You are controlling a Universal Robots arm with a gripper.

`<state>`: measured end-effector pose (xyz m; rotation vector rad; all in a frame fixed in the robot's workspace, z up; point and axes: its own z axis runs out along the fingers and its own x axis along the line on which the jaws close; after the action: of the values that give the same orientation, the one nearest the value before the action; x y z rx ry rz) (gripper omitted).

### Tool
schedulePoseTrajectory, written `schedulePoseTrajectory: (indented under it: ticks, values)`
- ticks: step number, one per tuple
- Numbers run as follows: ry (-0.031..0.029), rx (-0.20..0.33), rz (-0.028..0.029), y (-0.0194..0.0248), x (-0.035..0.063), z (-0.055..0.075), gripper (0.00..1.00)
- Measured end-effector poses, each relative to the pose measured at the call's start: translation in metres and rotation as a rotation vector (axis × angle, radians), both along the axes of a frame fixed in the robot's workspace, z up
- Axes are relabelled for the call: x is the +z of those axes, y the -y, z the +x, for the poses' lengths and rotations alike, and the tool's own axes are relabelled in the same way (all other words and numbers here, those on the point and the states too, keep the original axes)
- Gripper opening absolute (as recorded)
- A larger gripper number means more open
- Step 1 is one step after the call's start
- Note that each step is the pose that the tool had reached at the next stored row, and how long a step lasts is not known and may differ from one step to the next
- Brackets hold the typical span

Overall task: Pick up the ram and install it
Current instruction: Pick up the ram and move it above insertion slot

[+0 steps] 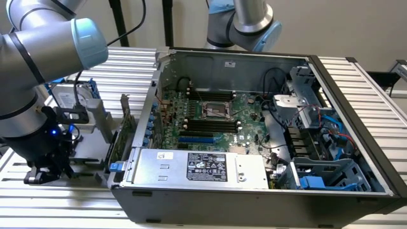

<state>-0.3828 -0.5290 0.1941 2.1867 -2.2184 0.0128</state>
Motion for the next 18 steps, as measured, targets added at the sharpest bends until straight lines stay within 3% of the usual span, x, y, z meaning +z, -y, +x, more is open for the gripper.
schedulePoseTrajectory:
  ticks: [6,9,10,18]
  values:
    - [0.0000,-0.001,-0.0020,0.0000,0.0000,0.0001,0.14]
    - [-0.0001,-0.003,-0.0209,-0.0001,0.0000,0.0000,0.14]
    - [-0.0002,-0.003,-0.0241,0.0000,0.0000,0.0001,0.14]
    - [-0.0004,-0.003,-0.0243,0.0000,0.0035,0.0001,0.14]
